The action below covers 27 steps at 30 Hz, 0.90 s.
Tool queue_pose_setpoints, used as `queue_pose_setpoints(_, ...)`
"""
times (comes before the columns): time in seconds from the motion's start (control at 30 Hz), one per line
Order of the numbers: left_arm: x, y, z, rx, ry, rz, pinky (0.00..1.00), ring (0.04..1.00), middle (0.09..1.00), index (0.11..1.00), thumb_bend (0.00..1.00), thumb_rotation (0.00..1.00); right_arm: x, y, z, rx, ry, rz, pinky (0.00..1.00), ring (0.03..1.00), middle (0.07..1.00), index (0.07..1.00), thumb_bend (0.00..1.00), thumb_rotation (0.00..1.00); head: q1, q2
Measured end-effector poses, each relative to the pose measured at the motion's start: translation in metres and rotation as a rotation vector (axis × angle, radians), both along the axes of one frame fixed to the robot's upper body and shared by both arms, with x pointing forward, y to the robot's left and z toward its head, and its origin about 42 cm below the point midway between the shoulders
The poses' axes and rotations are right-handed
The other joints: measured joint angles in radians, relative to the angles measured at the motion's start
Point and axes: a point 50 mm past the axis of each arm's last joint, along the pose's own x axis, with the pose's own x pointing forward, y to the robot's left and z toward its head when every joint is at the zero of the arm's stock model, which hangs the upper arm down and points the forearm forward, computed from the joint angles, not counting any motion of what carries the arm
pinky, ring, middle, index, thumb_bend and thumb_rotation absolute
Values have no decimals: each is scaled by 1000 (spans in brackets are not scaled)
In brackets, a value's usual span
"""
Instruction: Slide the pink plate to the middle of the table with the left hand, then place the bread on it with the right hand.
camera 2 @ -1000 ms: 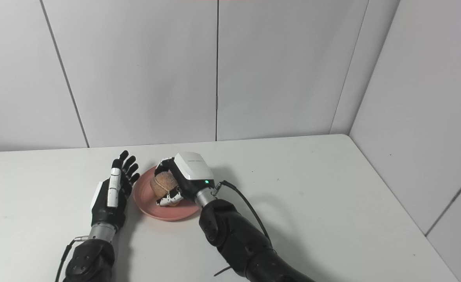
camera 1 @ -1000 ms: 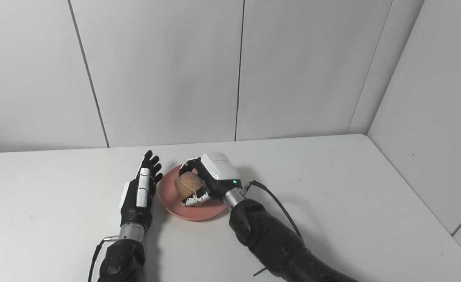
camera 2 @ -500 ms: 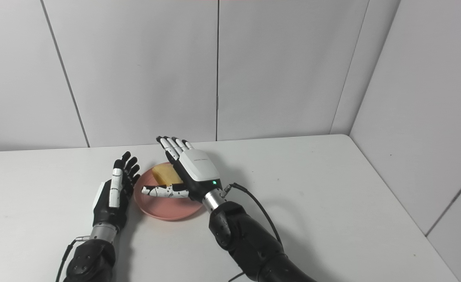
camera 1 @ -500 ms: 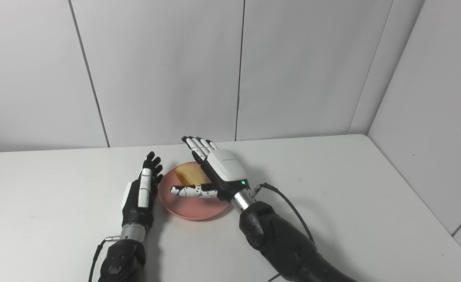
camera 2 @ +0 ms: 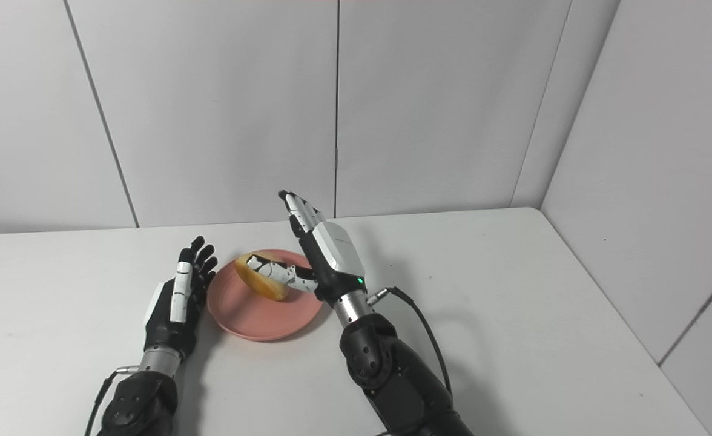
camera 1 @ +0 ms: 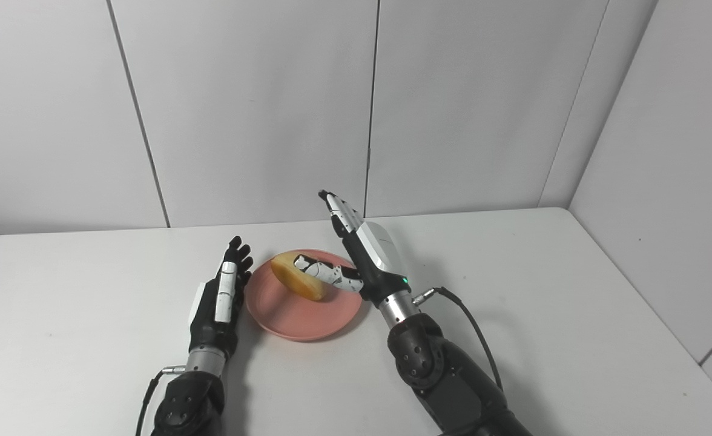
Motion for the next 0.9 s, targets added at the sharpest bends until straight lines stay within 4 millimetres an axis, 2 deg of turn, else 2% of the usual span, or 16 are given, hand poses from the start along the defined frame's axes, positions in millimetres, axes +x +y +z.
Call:
queue_pose_setpoints(0.1, -2, 3, 0, 1, 4, 3, 988, 975, 974, 962, 774, 980, -8, -4, -7, 70, 43, 10, 940, 998, 1000, 1000, 685, 987, 5, 0)
queue_pose_setpoints(0.23, -6, 7, 0, 3, 8, 8, 983, 973, 973, 961, 783, 983, -15, -9, -17, 180, 108, 11, 972, 1000, 1000, 1000, 685, 978, 9, 0)
queue_pose_setpoints(0.5, -10, 15, 0, 16, 17, 14, 996, 978, 973, 960, 774, 996, -15, -19, -21, 276, 179, -19, 1000, 1000, 1000, 1000, 703, 1000, 17, 5)
queue_pose_setpoints(0.63, -10, 15, 2, 16, 9, 16, 989, 976, 975, 961, 780, 1000, -20, -23, -28, 317, 222, -38, 1000, 1000, 1000, 1000, 661, 1000, 64, 18)
queue_pose_setpoints(0.7, -10, 15, 2, 19, 7, 16, 994, 977, 978, 960, 791, 1000, -24, -24, -29, 359, 229, -36, 1000, 1000, 1000, 1000, 665, 1000, 133, 15)
queue_pose_setpoints(0.77, -11, 13, 3, 27, 5, 15, 998, 978, 975, 959, 784, 1000, -26, -25, -30, 386, 236, -32, 1000, 1000, 1000, 1000, 683, 1000, 133, 15)
queue_pose_setpoints(0.9, -15, 5, 5, 31, -12, 18, 1000, 984, 975, 966, 777, 1000, -31, -28, -32, 408, 238, -38, 1000, 1000, 1000, 1000, 671, 1000, 182, 14)
